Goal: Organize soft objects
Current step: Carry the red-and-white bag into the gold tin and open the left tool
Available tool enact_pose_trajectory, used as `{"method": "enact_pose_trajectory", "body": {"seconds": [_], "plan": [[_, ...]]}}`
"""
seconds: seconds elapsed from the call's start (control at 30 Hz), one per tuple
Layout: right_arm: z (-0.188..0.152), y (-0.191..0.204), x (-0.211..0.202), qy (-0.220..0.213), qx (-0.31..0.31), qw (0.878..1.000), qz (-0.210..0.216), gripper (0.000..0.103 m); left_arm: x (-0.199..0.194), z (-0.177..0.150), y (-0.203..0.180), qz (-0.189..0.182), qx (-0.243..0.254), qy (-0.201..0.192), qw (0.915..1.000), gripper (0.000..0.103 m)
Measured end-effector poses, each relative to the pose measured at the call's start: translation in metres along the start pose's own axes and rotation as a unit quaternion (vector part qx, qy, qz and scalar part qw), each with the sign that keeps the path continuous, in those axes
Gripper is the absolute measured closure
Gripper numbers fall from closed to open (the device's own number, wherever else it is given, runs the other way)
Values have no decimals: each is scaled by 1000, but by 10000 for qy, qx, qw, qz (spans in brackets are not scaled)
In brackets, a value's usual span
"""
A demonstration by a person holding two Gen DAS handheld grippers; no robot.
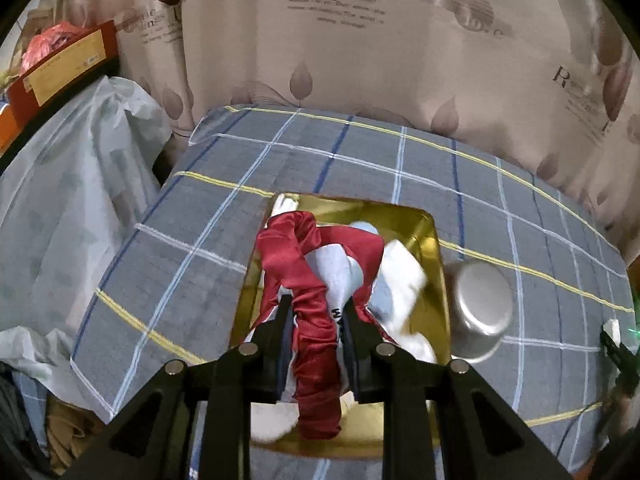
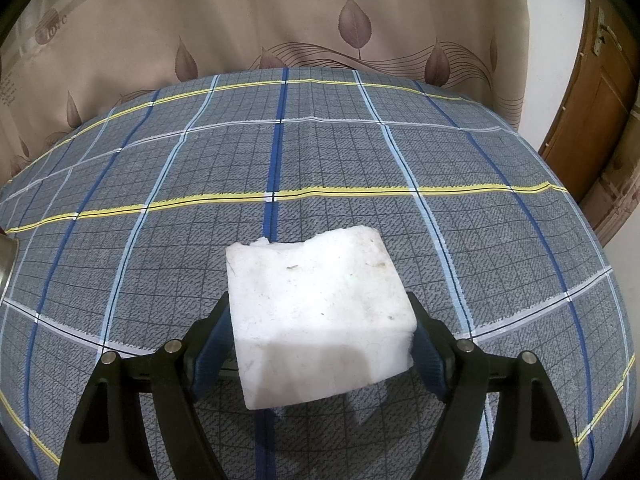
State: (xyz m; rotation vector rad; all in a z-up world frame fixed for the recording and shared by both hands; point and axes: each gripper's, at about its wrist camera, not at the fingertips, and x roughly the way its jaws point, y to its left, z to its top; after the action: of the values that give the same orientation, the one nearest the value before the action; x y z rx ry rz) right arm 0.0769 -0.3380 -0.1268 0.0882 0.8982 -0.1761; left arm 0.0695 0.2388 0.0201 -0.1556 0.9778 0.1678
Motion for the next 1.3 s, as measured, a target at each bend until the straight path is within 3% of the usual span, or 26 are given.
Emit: {"method": "enact_pose_trajectory", "body": {"seconds": [0.4, 0.67, 0.97, 1.17, 1.3], "plan": [[0, -1, 0, 7, 0, 10000, -8, 26, 45, 35, 21, 47, -179, 224, 9996, 75], [0, -3, 0, 18, 7, 10000, -26, 25, 65, 37, 22, -36, -100, 573, 9983, 54], [1, -2, 0, 23, 9, 10000, -25, 25, 52, 34, 17, -34, 172, 702, 9974, 53], [0, -3, 0, 26, 22, 10000, -1, 24, 23, 21, 8, -21, 371, 400, 9985, 53], [0, -3, 1, 26, 19, 10000, -6, 25, 1, 5, 2, 187, 534, 106, 9983, 53]]}}
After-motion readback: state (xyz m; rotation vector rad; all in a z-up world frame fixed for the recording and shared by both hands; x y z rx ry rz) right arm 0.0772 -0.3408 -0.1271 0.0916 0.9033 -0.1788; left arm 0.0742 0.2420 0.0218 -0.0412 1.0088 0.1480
